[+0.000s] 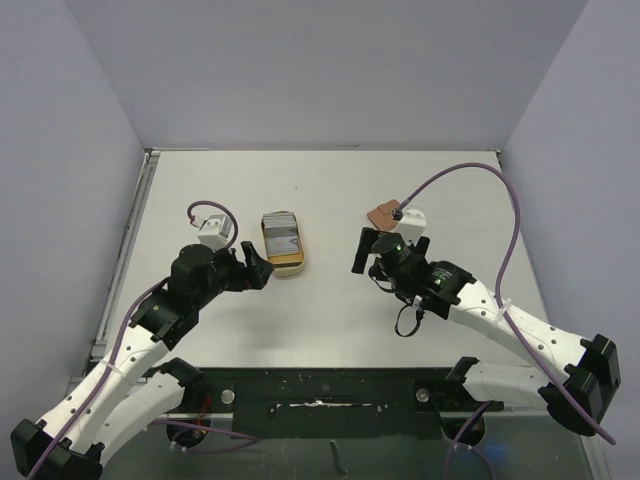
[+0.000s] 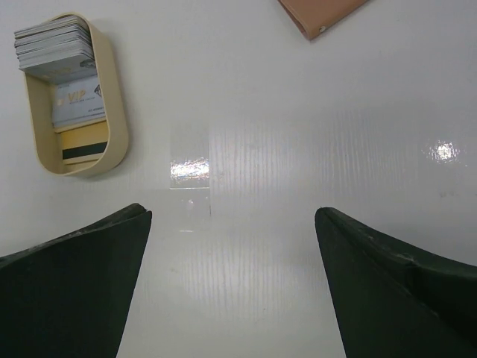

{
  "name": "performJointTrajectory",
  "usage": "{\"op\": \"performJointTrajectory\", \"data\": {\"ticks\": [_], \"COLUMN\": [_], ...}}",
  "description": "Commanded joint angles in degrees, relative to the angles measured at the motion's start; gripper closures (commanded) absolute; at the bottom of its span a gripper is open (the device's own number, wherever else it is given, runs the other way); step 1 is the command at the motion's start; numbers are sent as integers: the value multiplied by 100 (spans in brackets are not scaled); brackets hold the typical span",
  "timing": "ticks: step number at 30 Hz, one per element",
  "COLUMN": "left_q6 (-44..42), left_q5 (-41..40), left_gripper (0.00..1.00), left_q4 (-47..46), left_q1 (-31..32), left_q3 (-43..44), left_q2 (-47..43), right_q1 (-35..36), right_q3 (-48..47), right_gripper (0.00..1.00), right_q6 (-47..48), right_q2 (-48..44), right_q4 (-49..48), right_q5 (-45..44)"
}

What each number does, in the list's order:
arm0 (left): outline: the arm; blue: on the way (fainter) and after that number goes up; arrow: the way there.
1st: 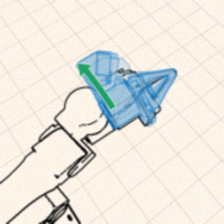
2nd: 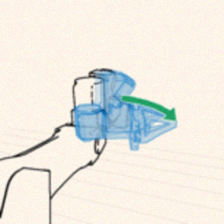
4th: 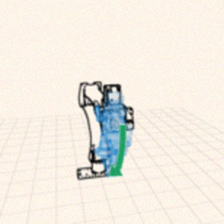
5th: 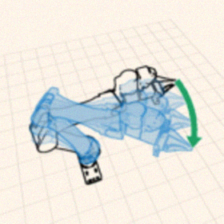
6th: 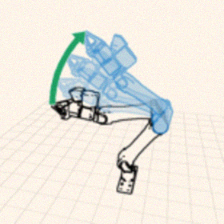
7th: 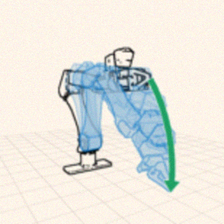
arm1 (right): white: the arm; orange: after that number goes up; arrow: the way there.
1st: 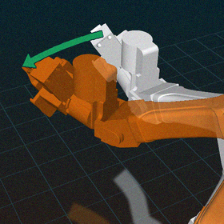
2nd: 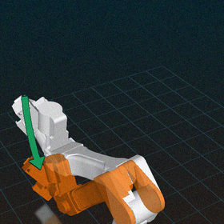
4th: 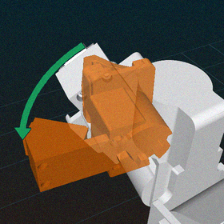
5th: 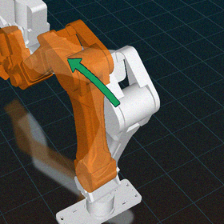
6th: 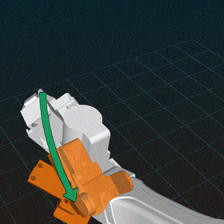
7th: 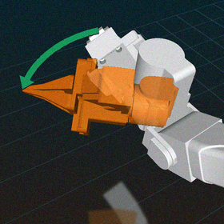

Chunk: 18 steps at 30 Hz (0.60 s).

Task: Put the credit cards into the card holder
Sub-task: Move the card holder to the center of the board.

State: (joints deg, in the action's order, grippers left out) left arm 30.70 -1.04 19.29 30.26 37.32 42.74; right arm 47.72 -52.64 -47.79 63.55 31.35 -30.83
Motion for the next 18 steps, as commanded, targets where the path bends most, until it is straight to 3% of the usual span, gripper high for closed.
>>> {"op": "performJointTrajectory", "data": {"ticks": [1,11,18], "left_q6": [-314,-748,-791], "left_q5": [-222,-361,-238], "left_gripper": [19,19,19], "left_q4": [-170,65,-7], "left_q1": [-20,-20,-19], "left_q3": [386,516,294], "left_q2": [-7,20,-206], "right_q1": [28,-938,-1765], "right_q3": [-96,-317,-491], "right_gripper": [2,3,34], "right_q6": [257,733,666], "right_q2": [68,1002,1635], "right_q4": [-188,-656,-1471], "right_q5": [-458,-197,137]}}
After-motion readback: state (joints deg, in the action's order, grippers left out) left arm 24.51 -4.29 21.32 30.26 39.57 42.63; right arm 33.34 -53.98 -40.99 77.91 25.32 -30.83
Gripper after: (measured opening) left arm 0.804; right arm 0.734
